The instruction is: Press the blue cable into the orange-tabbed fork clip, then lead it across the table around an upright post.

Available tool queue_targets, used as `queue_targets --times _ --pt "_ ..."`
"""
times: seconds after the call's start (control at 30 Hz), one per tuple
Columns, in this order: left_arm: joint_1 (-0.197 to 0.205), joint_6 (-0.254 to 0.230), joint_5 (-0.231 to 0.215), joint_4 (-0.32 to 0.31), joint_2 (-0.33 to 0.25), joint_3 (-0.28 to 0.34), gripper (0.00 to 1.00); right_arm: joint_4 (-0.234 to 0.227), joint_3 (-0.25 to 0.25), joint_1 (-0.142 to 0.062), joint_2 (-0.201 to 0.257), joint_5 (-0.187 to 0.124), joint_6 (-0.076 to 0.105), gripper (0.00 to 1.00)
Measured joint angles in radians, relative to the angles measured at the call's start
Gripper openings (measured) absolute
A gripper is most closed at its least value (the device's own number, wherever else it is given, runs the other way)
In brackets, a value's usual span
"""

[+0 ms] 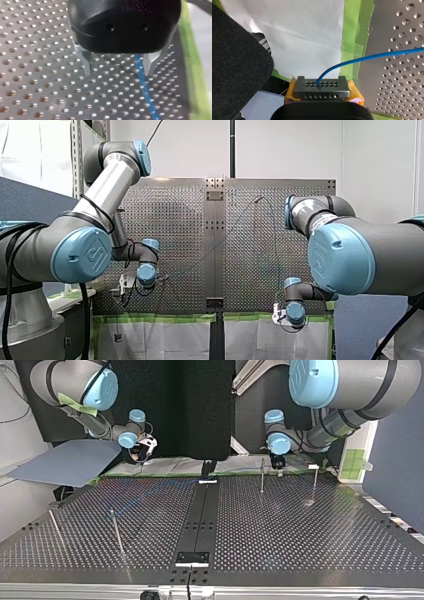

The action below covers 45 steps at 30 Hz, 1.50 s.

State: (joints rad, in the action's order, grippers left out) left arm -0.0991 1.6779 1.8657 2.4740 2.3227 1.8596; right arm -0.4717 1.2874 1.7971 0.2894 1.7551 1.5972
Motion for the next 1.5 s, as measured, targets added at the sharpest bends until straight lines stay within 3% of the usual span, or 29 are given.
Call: queue_targets --times 0.33,0.8,1.5 --pt "0.004 0.003 -0.051 0.075 -0.005 0.072 1.0 0.001 0.0 0.0 0.0 0.0 0.0 0.0" --pt "-0.012 0.037 -0.086 0.035 -0.104 0.139 1.0 0.002 0.0 0.0 0.0 0.0 0.0 0.0" --pt "-0.079 0.037 -0.061 -0.027 -0.113 0.162 1.0 0.007 0.0 0.0 0.0 0.0 0.0 0.0"
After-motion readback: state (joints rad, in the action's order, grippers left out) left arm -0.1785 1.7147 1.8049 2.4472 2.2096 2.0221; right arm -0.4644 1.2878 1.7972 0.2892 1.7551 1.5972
